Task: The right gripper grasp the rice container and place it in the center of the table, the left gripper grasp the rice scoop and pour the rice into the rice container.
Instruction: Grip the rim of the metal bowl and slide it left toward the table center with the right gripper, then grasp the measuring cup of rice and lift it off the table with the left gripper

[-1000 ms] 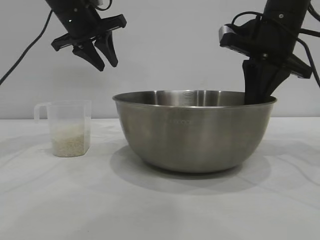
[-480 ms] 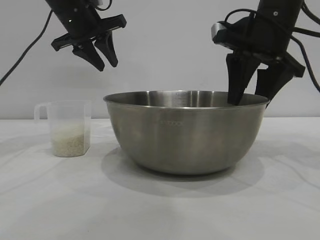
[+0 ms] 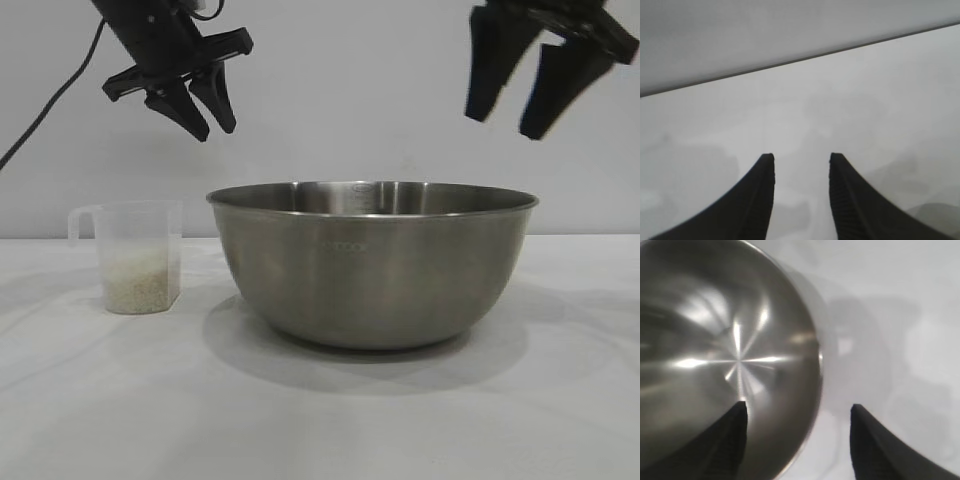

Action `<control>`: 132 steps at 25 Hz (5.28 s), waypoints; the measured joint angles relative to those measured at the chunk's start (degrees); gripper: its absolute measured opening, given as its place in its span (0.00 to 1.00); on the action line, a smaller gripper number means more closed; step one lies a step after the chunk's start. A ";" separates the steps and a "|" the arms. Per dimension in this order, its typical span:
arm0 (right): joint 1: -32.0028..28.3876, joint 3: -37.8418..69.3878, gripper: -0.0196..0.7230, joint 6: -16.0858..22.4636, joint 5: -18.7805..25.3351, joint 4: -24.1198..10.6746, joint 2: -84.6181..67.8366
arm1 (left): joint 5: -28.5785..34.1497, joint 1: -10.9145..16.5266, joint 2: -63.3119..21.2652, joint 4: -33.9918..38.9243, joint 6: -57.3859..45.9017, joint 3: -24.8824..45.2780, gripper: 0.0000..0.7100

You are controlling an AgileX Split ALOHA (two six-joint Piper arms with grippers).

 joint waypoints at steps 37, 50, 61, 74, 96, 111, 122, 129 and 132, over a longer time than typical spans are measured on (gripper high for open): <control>-6.99 38.43 0.46 11.34 20.35 -3.47 -72.15 | 0.42 0.00 -2.58 1.50 0.00 0.00 0.31; -6.99 42.44 0.46 17.23 20.42 -14.21 -97.64 | 1.11 0.00 -2.75 1.95 0.00 0.00 0.31; -6.99 43.07 0.46 16.77 19.20 -16.47 -98.56 | 1.11 0.00 -5.50 4.04 0.55 -0.03 0.31; -6.99 45.29 0.46 16.60 14.62 -17.43 -98.56 | -1.62 0.00 -9.37 6.40 4.98 8.63 0.31; -6.99 45.29 0.46 16.60 14.51 -17.53 -98.56 | -58.61 0.00 -37.23 6.06 4.45 70.47 0.31; -6.99 45.29 0.46 16.60 14.51 -17.65 -98.56 | -80.65 0.00 -31.56 25.04 -9.41 85.95 0.31; -6.99 45.29 0.46 16.60 14.51 -17.65 -98.56 | -98.14 0.00 -17.50 30.58 -12.11 86.84 0.38; -6.99 45.29 0.46 16.60 14.51 -17.65 -98.56 | -99.44 0.00 -10.21 30.42 -14.75 86.60 0.38; -6.99 45.29 0.46 16.60 14.51 -17.65 -98.56 | -99.53 0.00 -9.01 30.40 -14.84 86.08 0.38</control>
